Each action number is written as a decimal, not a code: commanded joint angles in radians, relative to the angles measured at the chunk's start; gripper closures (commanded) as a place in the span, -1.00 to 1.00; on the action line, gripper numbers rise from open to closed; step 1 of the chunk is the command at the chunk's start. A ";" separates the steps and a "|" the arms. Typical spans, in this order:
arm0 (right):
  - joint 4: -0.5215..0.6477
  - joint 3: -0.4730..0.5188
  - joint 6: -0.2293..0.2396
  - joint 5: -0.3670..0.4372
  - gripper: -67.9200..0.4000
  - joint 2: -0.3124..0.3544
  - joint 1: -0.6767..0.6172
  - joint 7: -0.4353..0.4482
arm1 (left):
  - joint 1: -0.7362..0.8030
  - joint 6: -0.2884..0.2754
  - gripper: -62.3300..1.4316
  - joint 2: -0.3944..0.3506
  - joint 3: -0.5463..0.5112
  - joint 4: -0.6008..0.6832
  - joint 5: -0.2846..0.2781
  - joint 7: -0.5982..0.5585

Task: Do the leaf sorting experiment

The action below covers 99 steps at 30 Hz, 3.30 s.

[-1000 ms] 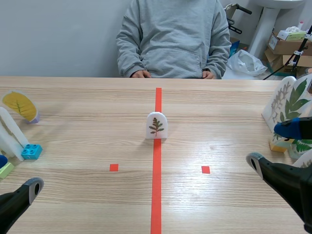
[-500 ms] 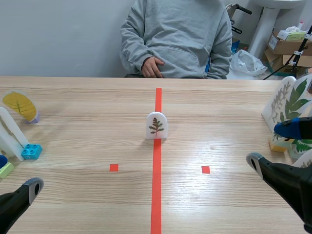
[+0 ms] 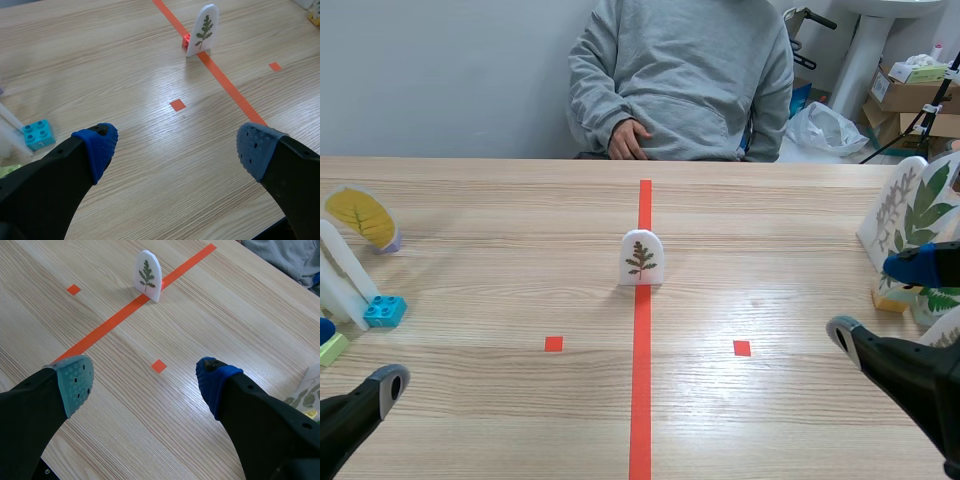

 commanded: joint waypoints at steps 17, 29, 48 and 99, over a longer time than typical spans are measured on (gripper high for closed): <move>-0.014 0.002 -0.061 -0.004 -0.25 0.013 0.071 -0.110 | -0.003 -0.002 -0.65 0.002 0.008 0.024 -0.014 -0.013; -0.364 -0.163 -0.062 -0.029 -0.25 0.099 0.524 -0.121 | -0.003 -0.002 -0.65 0.002 0.008 0.024 -0.014 -0.013; -1.140 -0.761 -0.068 -0.218 -0.25 -0.133 1.221 0.082 | -0.003 -0.002 -0.65 0.002 0.008 0.024 -0.014 -0.005; -1.455 -0.914 -0.146 -0.353 0.82 -0.347 1.344 0.241 | -0.003 -0.002 -0.65 0.002 0.008 0.024 -0.014 -0.005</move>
